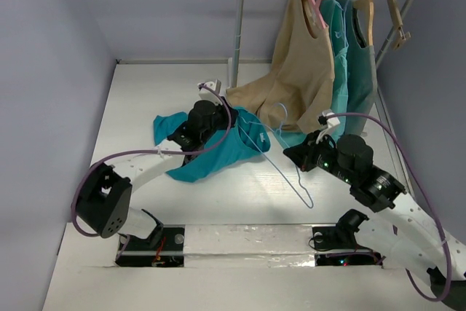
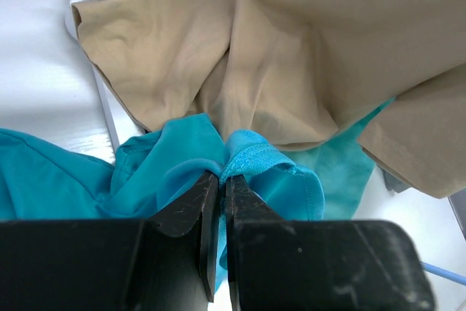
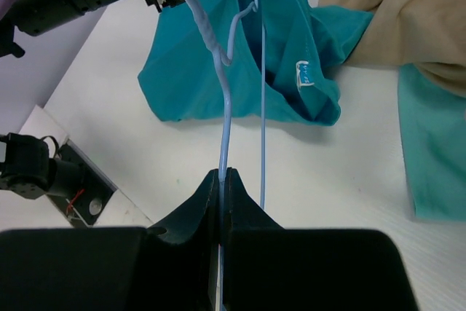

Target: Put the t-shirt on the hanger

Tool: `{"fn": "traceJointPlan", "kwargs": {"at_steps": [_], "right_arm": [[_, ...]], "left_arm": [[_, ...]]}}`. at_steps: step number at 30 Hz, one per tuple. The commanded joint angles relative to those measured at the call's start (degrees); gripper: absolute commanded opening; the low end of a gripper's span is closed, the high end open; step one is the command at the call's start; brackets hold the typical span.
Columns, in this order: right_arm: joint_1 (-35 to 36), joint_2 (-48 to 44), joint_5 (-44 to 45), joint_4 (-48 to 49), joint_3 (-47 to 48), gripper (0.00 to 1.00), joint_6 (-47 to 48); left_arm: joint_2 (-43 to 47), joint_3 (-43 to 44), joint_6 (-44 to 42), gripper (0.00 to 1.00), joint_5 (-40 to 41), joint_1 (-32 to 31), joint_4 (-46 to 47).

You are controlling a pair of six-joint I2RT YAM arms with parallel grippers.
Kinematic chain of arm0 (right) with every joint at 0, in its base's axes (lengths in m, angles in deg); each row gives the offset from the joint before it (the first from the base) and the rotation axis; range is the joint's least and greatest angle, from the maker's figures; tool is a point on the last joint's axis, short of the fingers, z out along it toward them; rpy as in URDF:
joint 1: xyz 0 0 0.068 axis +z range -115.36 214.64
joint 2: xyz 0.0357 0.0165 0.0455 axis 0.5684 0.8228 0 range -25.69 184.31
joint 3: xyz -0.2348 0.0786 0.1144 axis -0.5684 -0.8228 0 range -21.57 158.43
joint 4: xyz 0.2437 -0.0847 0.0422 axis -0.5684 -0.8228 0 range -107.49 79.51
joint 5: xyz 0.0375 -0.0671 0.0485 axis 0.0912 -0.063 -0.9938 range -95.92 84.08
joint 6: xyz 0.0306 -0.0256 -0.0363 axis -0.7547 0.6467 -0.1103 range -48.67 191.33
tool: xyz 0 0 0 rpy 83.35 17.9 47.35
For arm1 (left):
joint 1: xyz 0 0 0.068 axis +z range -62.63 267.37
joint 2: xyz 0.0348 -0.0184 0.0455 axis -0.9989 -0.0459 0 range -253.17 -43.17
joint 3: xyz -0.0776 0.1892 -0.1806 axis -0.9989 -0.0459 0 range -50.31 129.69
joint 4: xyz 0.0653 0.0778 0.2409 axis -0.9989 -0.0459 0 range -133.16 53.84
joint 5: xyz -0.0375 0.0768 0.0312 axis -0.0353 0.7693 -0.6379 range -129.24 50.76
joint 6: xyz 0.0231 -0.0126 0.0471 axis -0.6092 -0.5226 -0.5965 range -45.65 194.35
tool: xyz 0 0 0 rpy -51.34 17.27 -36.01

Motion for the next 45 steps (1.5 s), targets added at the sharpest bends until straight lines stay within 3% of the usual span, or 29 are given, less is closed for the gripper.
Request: {"fn": "traceJointPlan", "kwargs": {"at_steps": [1,12,21,29,36,41,45], "right_arm": [[2.0,0.4,7.6,5.1,3.0,0.00,1.2],[4.7,-0.2,10.4,2.6,8.3,0.00,2.6],[5.3,4.6,9.4,6.2,6.3,0.00,2.1],[8.7,10.5,14.0,9.6,6.5,0.00,2.1],[13.9,11.3,15.3,9.6,7.1,0.00,2.1],[13.9,15.6,16.7,17.7,4.5,0.00,3.4],[13.9,25.7,16.9,28.2,5.1,0.00,6.4]], "left_arm": [[3.2,-0.2,-0.9,0.00,3.6,-0.6,0.6],[6.0,2.3,-2.3,0.00,10.1,-0.6,-2.5],[8.0,1.7,-2.4,0.00,6.7,-1.8,-0.7],[12.3,0.3,-1.6,0.00,5.1,-5.3,-1.6],[13.8,-0.2,-2.4,0.00,8.3,-7.0,-3.9],[14.0,0.5,-1.3,0.00,4.2,-8.8,-3.3],[15.5,0.5,-0.3,0.00,4.0,-11.5,-3.6]]}}
